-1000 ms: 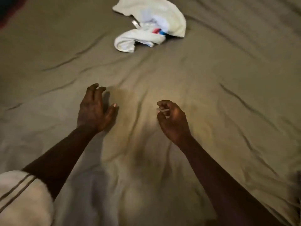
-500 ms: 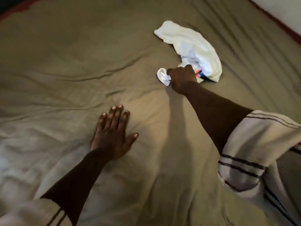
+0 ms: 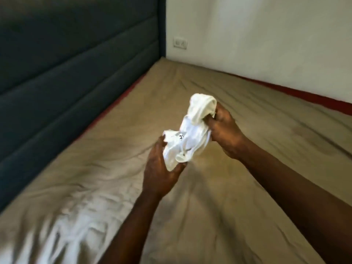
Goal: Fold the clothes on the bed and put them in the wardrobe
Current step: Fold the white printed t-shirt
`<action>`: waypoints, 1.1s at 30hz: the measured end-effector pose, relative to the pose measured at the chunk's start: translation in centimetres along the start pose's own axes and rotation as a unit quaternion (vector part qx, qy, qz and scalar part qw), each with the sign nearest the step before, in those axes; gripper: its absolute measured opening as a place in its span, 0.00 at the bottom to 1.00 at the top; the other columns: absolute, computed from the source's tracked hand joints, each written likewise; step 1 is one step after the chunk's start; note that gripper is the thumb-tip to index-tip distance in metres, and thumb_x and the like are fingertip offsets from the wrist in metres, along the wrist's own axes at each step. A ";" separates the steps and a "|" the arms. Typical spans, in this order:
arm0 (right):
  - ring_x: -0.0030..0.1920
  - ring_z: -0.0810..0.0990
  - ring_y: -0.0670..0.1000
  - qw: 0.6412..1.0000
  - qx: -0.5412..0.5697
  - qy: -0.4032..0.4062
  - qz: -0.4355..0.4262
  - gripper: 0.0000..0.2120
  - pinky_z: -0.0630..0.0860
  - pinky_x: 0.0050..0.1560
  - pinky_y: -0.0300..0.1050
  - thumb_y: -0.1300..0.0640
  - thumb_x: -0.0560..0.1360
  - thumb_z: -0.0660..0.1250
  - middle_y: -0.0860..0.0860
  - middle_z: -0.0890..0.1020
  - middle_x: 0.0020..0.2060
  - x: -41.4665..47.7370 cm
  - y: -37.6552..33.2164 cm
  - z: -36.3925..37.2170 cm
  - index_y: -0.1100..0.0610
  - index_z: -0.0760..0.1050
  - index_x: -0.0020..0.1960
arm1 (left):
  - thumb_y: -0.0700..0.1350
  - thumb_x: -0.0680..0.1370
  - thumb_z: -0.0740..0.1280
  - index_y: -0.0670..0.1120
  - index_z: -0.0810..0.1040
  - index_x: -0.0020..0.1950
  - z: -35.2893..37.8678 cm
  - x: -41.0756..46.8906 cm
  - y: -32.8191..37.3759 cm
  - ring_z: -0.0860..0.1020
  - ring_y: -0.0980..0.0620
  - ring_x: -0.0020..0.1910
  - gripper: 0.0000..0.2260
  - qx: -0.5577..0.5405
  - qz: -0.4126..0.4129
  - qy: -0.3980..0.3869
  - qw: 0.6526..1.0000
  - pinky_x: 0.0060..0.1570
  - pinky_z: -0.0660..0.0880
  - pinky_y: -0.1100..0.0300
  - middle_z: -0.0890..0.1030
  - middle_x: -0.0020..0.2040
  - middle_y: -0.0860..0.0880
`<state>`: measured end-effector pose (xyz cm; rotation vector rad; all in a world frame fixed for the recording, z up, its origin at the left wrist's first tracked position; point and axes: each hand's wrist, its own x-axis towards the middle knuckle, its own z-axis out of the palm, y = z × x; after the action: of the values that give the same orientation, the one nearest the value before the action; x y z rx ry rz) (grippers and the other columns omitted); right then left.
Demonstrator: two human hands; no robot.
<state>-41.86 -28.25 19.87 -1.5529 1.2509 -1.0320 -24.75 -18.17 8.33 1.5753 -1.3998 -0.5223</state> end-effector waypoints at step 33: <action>0.45 0.84 0.52 0.987 0.030 -0.092 -0.130 0.14 0.80 0.52 0.52 0.49 0.80 0.71 0.61 0.86 0.49 -30.8 -28.5 -21.3 0.61 0.82 0.53 | 0.59 0.81 0.69 0.47 0.79 0.55 -13.9 -16.4 45.9 0.83 0.48 0.46 0.15 -0.149 0.093 -0.108 0.978 0.54 0.82 0.39 0.85 0.49 0.45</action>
<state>-59.21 2.89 50.64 -1.7533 0.8990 -1.0502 -42.27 5.93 49.33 1.1619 -1.5326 -0.7692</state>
